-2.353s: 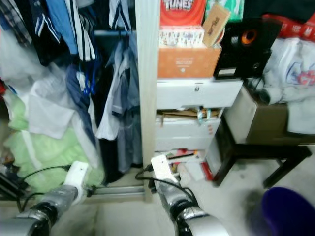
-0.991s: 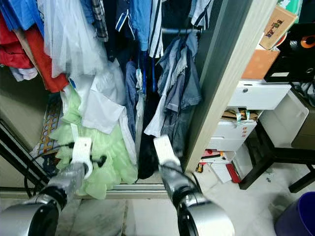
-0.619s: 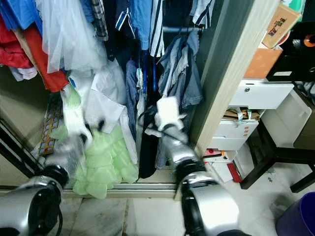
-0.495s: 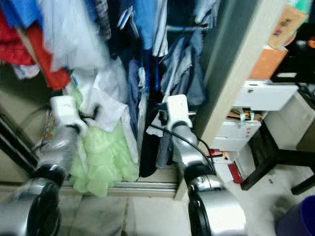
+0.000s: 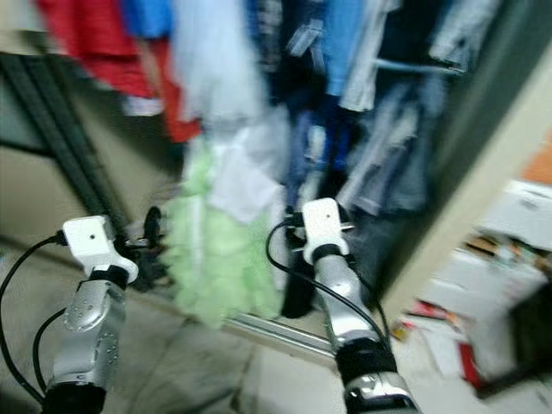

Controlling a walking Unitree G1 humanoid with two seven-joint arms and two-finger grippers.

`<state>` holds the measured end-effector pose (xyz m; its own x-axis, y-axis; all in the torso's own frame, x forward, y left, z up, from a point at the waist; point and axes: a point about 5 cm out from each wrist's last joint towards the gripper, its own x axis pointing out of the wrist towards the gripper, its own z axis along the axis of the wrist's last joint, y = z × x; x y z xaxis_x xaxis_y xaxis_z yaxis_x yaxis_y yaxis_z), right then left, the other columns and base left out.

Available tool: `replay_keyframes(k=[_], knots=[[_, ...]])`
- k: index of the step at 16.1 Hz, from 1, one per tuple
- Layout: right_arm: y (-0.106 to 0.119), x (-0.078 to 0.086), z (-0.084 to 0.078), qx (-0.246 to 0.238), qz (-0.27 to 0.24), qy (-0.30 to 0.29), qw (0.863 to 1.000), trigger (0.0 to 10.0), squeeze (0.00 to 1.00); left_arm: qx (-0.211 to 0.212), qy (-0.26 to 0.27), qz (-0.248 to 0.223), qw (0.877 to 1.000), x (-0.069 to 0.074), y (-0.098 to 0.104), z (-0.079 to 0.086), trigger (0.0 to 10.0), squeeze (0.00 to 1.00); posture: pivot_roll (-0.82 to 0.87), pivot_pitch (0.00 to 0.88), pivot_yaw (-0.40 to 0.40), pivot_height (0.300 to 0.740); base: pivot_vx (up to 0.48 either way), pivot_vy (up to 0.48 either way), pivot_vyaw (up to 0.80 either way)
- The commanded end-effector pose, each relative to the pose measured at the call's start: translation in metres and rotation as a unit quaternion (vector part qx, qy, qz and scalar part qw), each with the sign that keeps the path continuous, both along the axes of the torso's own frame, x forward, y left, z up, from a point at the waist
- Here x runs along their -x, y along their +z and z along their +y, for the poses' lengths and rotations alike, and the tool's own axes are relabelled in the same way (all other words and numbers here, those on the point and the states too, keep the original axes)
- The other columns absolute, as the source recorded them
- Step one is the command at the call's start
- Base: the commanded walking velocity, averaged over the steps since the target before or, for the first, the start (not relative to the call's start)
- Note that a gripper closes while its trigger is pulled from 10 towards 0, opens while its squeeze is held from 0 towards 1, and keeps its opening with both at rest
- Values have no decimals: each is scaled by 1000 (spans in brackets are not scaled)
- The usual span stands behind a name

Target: Clean up the room

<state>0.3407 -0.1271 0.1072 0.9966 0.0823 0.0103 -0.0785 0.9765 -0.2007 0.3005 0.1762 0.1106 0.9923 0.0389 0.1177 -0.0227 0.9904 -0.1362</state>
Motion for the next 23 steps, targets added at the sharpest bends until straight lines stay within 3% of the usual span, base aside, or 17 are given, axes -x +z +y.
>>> replay_keyframes(k=[1,7,11,15,17,23], knots=[[6,0,-5,7,-7,-10,1000,10000,0,-5,-10,-5,1000,-2,6,-7,10000,0,-49,0,3,740,0,0,800],[6,16,-13,0,-6,-28,1000,10000,0,-3,-24,2,1000,2,12,-18,10000,0,-63,0,4,740,0,0,718],[7,20,-14,-11,0,-41,999,10000,0,-13,-24,7,1000,4,13,-20,10000,0,-61,0,5,740,0,0,0],[11,19,-17,3,-3,-66,998,10000,0,4,-35,14,999,5,13,-22,10000,0,-66,0,6,740,0,0,0],[9,20,-17,-1,5,-64,998,10000,0,20,-29,17,999,5,12,-23,10000,0,-67,0,7,740,0,0,0],[12,21,-12,-7,0,-51,999,10000,0,17,-63,4,998,7,16,-27,10000,0,-73,0,10,740,47,0,0]])
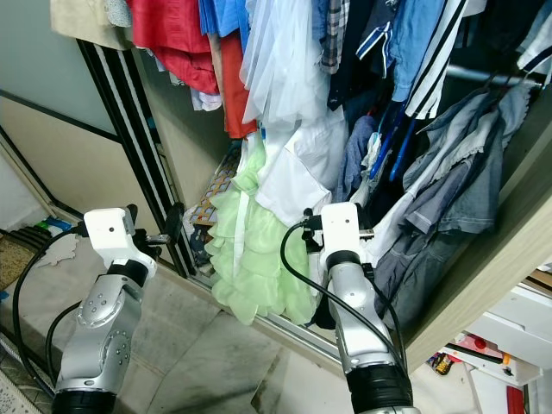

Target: Clean up the room

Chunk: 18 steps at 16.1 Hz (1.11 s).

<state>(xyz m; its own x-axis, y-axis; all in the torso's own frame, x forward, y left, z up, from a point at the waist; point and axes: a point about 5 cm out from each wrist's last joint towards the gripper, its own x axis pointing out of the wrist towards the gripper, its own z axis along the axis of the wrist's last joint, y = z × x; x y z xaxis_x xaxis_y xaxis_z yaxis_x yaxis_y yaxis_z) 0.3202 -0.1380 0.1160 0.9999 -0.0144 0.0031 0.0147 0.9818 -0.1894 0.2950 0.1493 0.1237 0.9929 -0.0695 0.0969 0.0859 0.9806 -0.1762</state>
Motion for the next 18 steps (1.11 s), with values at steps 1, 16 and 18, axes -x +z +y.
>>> replay_keyframes(k=[1,16,18], knots=[[3,0,-2,-1,-4,-3,1000,10000,0,0,-10,-8,1000,1,4,-1,10000,0,-75,0,11,740,311,0,0],[4,-2,-11,6,-3,-11,1000,10000,0,4,-26,-11,1000,2,5,-5,10000,0,-81,0,12,740,344,0,0],[5,-2,-9,18,-7,-9,1000,10000,0,8,-29,-9,1000,3,4,-5,10000,0,-80,0,9,740,332,0,0]])
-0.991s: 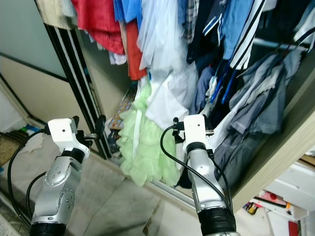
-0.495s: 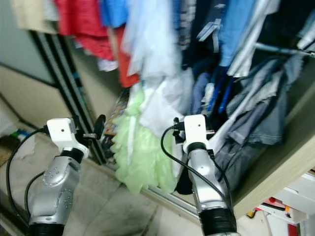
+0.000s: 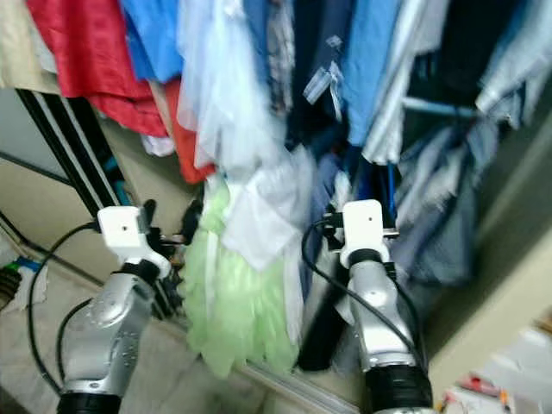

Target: Clean up the room

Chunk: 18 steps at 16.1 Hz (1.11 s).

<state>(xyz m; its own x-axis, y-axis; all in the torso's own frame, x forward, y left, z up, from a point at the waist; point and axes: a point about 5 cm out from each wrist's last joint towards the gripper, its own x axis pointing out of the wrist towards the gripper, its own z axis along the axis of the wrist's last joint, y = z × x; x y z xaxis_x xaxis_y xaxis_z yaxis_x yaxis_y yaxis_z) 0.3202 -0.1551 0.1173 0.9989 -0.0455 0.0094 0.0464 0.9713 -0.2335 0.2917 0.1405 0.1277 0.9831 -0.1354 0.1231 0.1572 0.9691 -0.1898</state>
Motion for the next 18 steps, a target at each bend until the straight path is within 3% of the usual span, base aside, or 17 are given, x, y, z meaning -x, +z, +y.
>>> replay_keyframes(k=[1,5,12,18], knots=[[3,-2,10,5,-9,16,1000,10000,0,0,7,7,1000,0,-1,4,10000,0,-80,0,9,740,270,0,0],[7,-2,16,-50,-3,52,997,10000,0,-2,5,2,1000,2,-1,5,10000,0,-76,0,8,740,180,0,0],[10,1,21,-12,-20,72,997,10000,0,3,14,13,1000,0,-3,5,10000,0,-74,0,6,740,103,0,0],[17,6,15,-2,-42,59,997,10000,0,-12,36,0,999,9,1,10,10000,0,-68,0,8,740,0,0,738]])
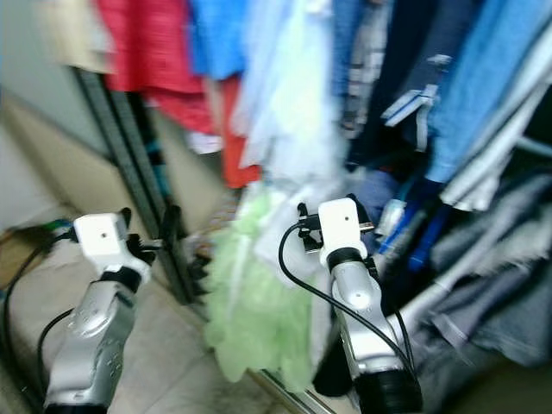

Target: Clean up the room

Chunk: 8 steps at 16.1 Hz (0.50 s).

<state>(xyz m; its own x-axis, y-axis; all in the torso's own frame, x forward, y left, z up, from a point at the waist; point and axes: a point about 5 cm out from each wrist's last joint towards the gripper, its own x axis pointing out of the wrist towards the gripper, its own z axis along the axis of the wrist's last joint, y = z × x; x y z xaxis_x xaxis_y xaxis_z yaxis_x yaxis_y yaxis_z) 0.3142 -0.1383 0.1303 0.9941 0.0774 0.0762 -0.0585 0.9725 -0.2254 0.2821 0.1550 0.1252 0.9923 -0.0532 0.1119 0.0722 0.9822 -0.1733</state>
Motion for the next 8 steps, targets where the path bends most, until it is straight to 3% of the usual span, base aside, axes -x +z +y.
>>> replay_keyframes(k=[1,6,8], knots=[[4,3,-3,0,-9,-5,1000,10000,0,-5,-9,-4,1000,1,3,-5,10000,0,-68,0,8,740,0,0,425],[4,34,-19,53,-28,-3,998,10000,0,-7,7,-16,1000,8,15,2,10000,0,-71,0,9,740,0,0,0],[6,42,-17,67,-35,5,997,10000,0,-4,14,-22,1000,13,21,5,10000,0,-71,0,15,740,0,0,656]])
